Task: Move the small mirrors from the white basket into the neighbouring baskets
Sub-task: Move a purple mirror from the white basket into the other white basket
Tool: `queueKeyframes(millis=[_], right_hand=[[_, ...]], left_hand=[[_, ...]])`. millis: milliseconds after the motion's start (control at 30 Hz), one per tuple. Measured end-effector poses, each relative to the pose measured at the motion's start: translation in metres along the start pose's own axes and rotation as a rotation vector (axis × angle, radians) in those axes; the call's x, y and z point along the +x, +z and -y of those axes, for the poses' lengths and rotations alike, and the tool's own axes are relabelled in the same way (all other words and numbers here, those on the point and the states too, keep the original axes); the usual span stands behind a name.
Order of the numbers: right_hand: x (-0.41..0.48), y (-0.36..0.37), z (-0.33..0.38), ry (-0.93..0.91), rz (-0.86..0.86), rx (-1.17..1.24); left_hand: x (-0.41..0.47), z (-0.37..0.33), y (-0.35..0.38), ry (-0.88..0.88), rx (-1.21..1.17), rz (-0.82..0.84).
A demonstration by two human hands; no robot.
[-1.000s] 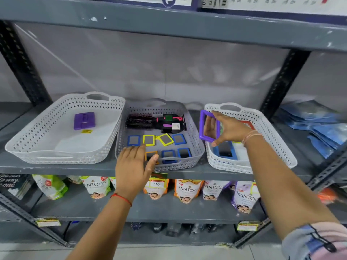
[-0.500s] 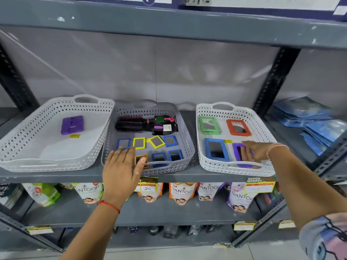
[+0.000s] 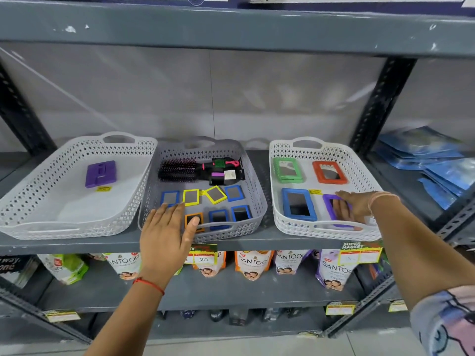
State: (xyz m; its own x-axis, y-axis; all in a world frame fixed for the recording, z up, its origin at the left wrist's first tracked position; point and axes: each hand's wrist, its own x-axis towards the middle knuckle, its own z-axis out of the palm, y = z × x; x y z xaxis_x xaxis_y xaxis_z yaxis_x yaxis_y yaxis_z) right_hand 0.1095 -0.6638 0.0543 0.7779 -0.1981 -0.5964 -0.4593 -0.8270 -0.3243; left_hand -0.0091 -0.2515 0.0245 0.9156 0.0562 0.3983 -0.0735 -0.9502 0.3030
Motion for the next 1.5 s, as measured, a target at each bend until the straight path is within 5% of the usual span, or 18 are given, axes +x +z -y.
queueKeyframes(millis=[133, 567, 900, 1033, 1267, 1500], right_hand=[[-0.010, 0.008, -0.002, -0.087, -0.160, -0.060], [-0.017, 0.012, 0.004, -0.119, -0.129, -0.437], [-0.021, 0.012, 0.005, -0.153, -0.087, -0.485], [-0.027, -0.003, 0.008, -0.137, -0.082, -0.308], [-0.048, 0.004, 0.088, -0.637, -0.476, -0.090], [-0.062, 0.063, 0.201, -0.982, -0.434, -0.060]], left_hand=[[0.000, 0.001, 0.000, 0.000, 0.003, 0.001], [0.000, 0.002, 0.001, 0.006, -0.001, -0.019], [0.000, 0.002, 0.002, 0.009, -0.006, -0.012], [0.000, 0.003, 0.001, 0.007, -0.006, 0.001], [-0.001, 0.003, -0.004, 0.033, -0.145, -0.049], [0.003, 0.038, -0.026, 0.054, -0.183, -0.144]])
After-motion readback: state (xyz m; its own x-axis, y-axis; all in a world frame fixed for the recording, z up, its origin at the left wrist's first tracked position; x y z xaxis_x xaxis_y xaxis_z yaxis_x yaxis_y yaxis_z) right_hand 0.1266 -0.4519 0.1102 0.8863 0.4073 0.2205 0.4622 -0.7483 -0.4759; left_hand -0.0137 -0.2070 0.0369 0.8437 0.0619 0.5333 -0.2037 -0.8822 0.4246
